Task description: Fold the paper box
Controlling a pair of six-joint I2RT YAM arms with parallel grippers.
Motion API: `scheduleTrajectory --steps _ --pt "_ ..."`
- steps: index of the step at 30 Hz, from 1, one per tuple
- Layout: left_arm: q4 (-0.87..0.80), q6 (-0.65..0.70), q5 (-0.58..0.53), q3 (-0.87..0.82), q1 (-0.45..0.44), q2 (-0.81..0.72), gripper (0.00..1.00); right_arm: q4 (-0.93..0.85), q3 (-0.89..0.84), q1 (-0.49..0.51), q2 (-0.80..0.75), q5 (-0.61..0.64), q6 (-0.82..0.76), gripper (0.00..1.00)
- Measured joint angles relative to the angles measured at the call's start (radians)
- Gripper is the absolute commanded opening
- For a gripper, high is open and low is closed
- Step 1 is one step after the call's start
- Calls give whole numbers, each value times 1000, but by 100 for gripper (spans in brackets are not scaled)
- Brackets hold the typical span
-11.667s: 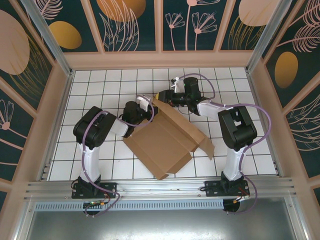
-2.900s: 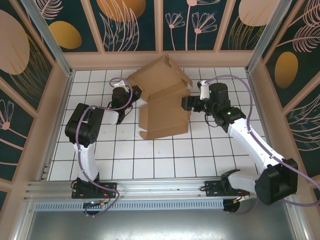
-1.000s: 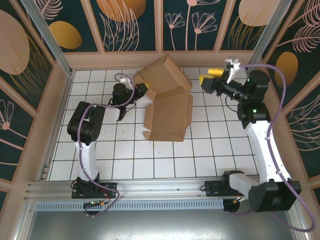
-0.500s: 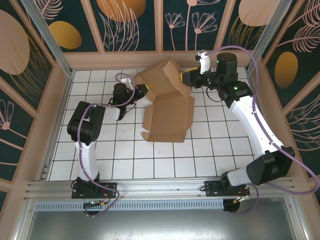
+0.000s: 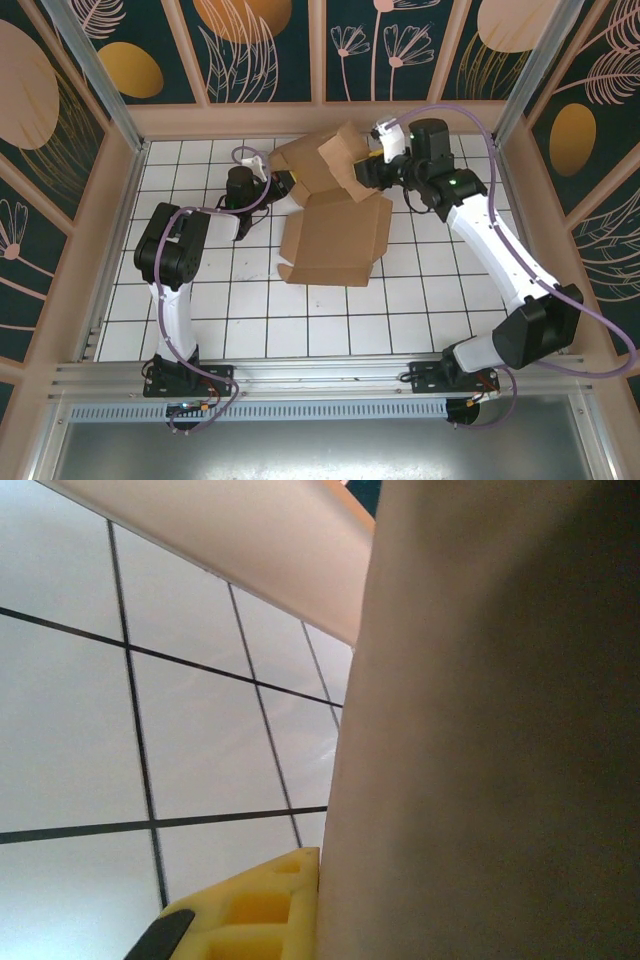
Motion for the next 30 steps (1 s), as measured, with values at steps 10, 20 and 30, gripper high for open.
scheduleTrajectory --steps 10,20,30 --pt "-191 210 -147 -37 3 -88 0 164 -298 -26 -19 65 39 47" --pt "-256 280 -172 -60 3 -103 0 340 -493 -57 -17 38 138 43" --pt "-287 353 -333 -92 -27 -164 0 460 -517 -33 -12 103 178 38"
